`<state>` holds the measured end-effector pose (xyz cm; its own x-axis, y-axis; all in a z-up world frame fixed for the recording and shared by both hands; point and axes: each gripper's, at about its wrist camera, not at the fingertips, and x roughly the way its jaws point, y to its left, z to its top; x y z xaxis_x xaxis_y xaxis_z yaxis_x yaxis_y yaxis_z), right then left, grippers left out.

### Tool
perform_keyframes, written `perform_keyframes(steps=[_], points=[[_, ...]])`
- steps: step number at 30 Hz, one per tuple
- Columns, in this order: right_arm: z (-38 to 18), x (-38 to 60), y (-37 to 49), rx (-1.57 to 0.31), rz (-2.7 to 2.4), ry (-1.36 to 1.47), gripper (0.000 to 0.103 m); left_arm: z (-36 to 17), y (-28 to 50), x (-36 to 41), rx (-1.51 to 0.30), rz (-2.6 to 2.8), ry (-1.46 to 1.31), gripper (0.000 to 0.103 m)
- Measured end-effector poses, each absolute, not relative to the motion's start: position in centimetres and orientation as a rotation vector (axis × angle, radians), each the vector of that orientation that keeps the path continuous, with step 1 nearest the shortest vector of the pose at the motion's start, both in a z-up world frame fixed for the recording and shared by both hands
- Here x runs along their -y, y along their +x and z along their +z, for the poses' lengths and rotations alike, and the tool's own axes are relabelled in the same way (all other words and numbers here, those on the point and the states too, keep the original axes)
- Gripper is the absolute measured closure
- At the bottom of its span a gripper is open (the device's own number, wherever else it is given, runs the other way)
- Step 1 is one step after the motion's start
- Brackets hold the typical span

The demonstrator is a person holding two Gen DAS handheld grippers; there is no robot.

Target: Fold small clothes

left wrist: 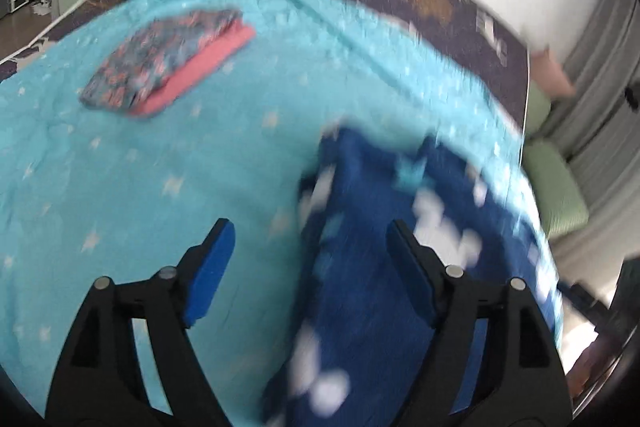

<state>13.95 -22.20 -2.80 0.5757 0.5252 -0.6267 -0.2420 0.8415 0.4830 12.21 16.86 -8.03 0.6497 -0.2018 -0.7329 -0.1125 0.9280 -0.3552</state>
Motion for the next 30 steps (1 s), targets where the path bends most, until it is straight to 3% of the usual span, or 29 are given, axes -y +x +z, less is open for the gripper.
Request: perform_keyframes(steps=[7, 11, 12, 13, 14, 18, 24, 26, 30], points=[[-6.1, 16.6, 11.6, -0.960, 0.656, 0.331, 0.045, -13.3, 8.4, -17.2, -1.039, -0.169, -0.514, 0.024], [-11.9, 15.6, 12.7, -1.052, 0.548, 0.311, 0.043, -13.5, 7.4, -15.9, -1.020, -0.194, -0.426, 0.024], [-11.4, 15.8, 12.3, -1.029, 0.547, 0.319, 0.043, -13.2, 7.2, -15.7, -1.019, -0.201, -0.423, 0.031], [-11.0, 15.9, 12.2, -1.027, 0.547, 0.313, 0.043, -13.1, 7.1, -15.5, -1.017, -0.222, -0.427, 0.047], [-10.6, 16.1, 12.1, -1.028, 0.548, 0.311, 0.043, -13.1, 7.0, -15.6, -1.022, -0.259, -0.446, 0.056], [-9.1, 16.7, 11.1, -1.022, 0.549, 0.319, 0.043, -12.6, 6.7, -15.9, -0.997, -0.265, -0.498, 0.074], [-7.8, 15.5, 8.7, -0.981, 0.649, 0.264, 0.042, -9.9, 6.3, -15.2, -0.933, -0.274, -0.469, 0.078], [-8.8, 14.6, 9.2, -1.004, 0.648, 0.243, 0.036, -9.1, 6.3, -15.1, -0.914, -0.285, -0.483, 0.078], [-11.3, 14.5, 10.0, -1.089, 0.580, 0.261, 0.036, -8.0, 6.2, -14.9, -0.884, -0.296, -0.481, 0.079]])
